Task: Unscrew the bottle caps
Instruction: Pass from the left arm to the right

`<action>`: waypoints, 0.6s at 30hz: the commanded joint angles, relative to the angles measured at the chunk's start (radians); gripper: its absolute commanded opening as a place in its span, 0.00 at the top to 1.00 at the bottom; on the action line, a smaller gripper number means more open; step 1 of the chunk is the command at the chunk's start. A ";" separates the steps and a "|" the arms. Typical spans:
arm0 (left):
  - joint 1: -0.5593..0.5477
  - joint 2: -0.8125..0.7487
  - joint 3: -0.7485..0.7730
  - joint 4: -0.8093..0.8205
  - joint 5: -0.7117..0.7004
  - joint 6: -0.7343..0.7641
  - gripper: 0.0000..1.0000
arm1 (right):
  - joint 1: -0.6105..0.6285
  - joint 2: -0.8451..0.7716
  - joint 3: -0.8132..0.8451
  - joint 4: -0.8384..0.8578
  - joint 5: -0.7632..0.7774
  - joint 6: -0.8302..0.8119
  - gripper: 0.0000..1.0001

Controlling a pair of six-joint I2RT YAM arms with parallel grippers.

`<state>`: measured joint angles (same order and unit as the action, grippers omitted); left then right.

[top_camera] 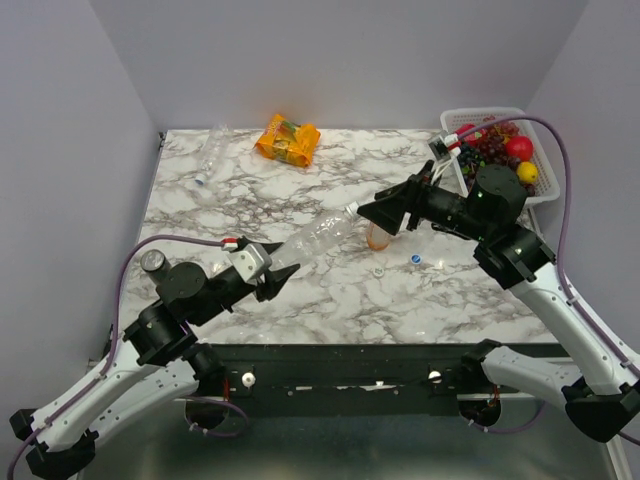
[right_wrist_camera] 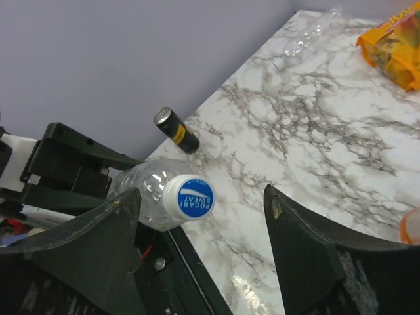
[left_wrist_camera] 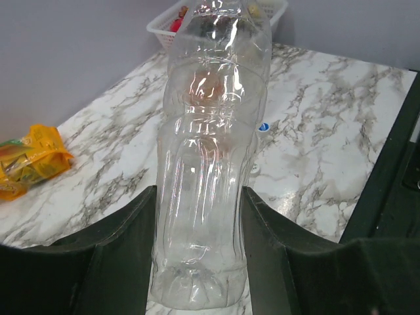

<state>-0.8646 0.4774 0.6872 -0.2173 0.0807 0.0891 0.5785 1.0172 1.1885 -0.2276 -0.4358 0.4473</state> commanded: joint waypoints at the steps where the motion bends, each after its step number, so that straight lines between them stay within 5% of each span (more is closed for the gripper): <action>1: 0.015 -0.019 -0.014 0.044 -0.073 -0.017 0.61 | -0.008 0.004 -0.046 0.154 -0.134 0.106 0.18; 18: 0.041 -0.005 -0.014 0.056 -0.035 -0.025 0.60 | -0.006 0.119 -0.041 0.277 -0.267 0.140 0.24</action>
<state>-0.8326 0.4644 0.6727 -0.1974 0.0349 0.0765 0.5755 1.1172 1.1172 0.0067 -0.6498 0.5941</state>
